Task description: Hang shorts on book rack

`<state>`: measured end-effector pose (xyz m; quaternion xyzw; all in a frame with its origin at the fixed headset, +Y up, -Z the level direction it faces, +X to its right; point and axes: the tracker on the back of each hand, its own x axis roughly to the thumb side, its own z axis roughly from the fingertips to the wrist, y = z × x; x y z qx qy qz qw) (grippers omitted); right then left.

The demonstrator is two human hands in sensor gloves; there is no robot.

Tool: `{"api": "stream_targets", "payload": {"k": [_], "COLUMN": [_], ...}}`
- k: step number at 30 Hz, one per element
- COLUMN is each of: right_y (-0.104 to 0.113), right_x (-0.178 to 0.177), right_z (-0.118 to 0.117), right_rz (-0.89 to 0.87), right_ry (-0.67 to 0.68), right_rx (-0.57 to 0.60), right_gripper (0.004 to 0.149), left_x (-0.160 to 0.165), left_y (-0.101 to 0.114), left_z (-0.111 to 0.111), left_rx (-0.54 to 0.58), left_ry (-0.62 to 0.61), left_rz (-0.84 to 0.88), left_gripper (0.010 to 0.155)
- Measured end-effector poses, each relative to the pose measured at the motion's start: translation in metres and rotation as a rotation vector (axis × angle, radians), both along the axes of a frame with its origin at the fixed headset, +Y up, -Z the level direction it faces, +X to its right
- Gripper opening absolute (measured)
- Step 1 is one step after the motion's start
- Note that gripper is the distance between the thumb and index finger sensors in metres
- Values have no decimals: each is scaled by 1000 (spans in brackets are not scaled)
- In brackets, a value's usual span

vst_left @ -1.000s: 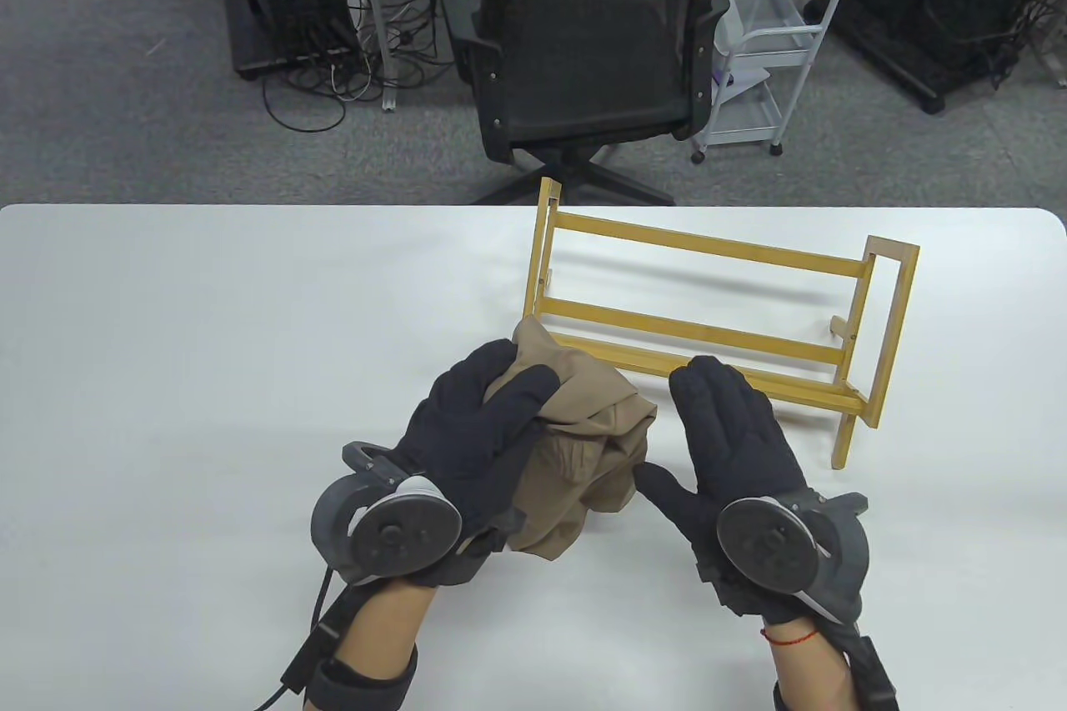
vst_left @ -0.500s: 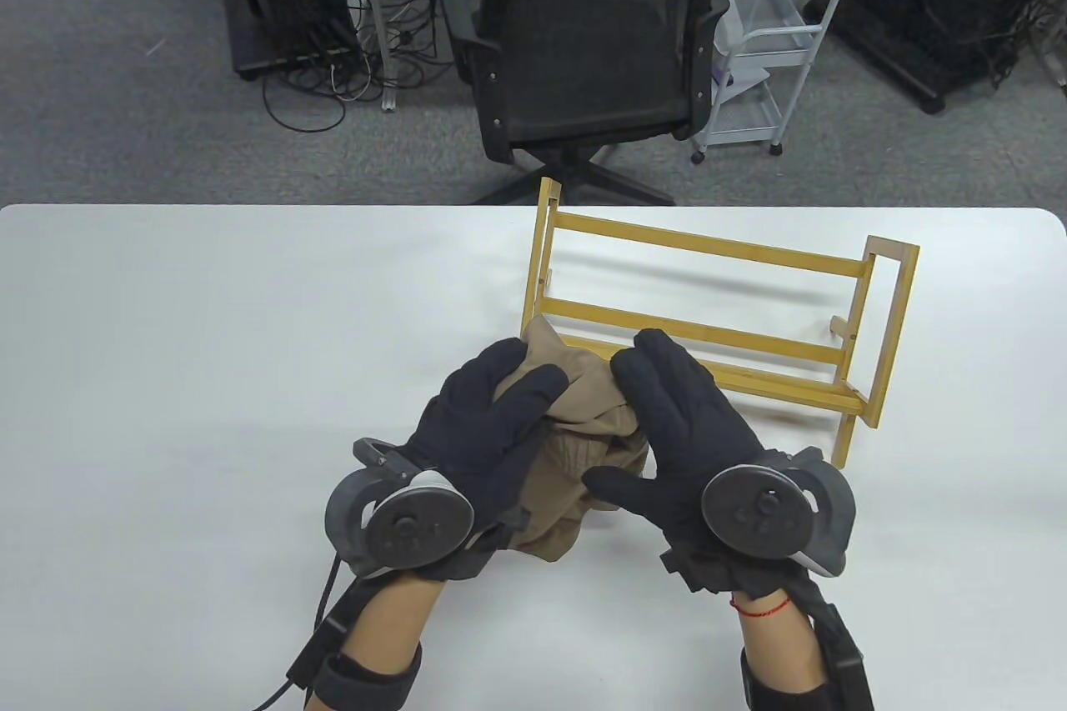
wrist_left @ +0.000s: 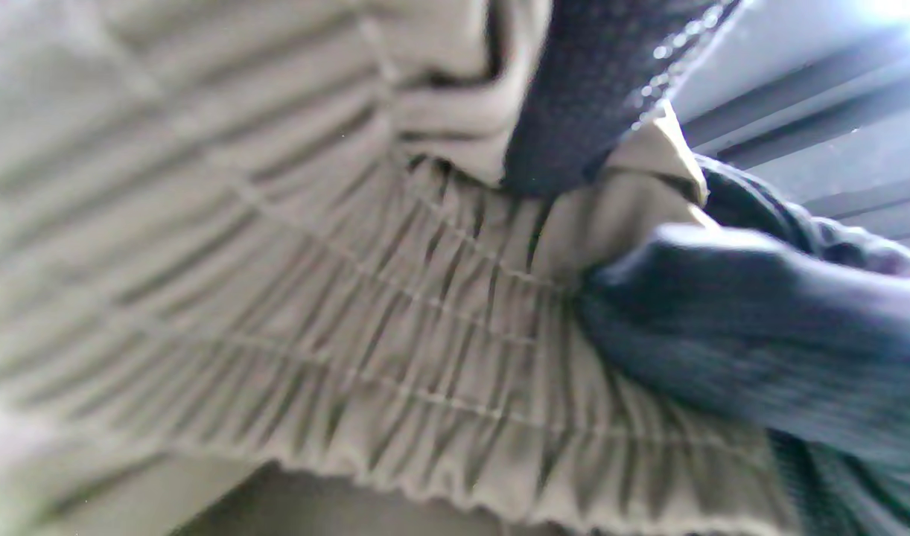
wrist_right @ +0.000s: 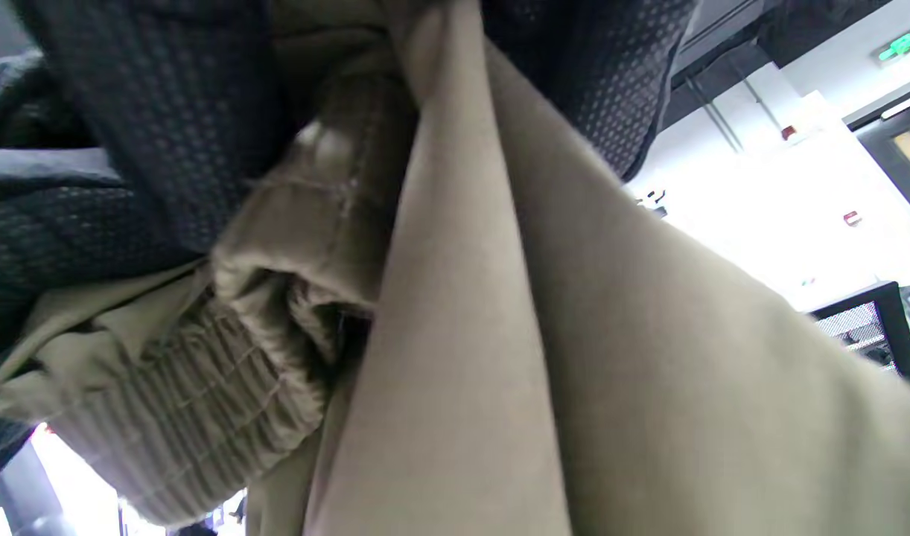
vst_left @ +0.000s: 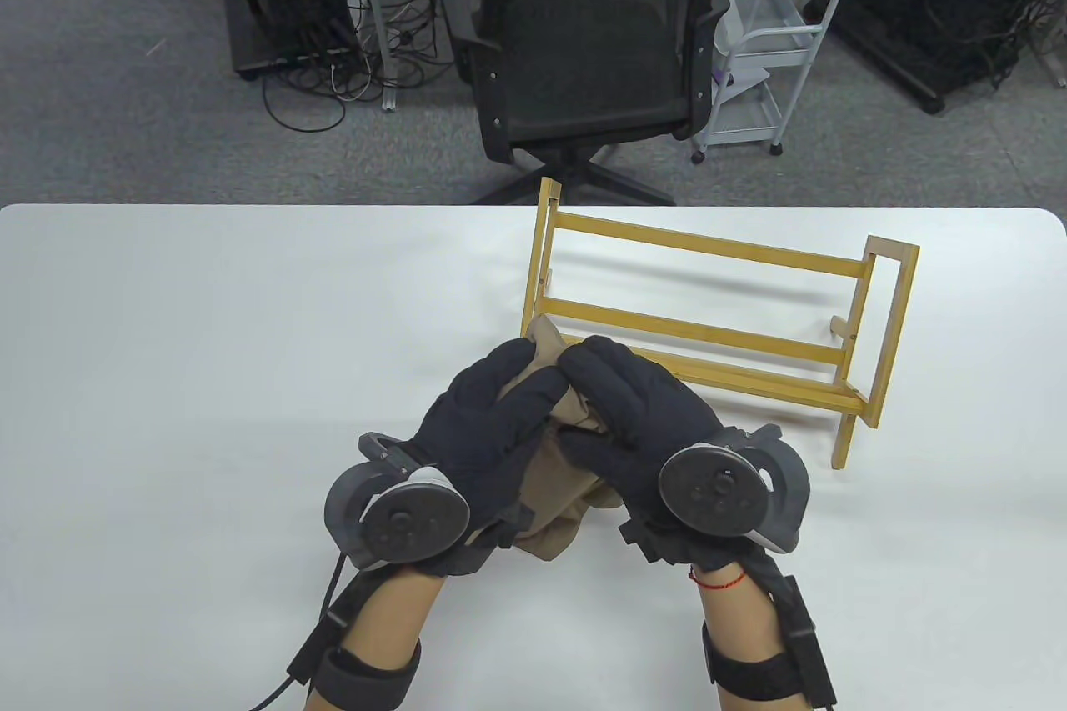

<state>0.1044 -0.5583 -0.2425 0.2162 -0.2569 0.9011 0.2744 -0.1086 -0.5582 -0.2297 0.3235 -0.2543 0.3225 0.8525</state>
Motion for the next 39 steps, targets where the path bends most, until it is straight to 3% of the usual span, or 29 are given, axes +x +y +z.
{"api": "stream_targets", "payload": {"k": [10,19,28,39], "right_y": [-2,-3,-4,3], "right_x": [5,15,32,66], "right_z": [1,1,-2,-1], "right_rz": [-81,-111,-119,-96], "right_ry": [-66,-129,-194,-308], "right_rx": [53,69,81,104], "right_gripper": [60,56,54,53], "left_x": [7,3,-21,-69], "left_y": [-5,-6,-11,-38], "left_z": [-2,0,6,16], "left_rx": [-7,-31,-43,-53], "left_ry": [-31,-30,3,142], "left_rz": [-34,-101,-118,-228], "left_gripper": [39,48,54,54]}}
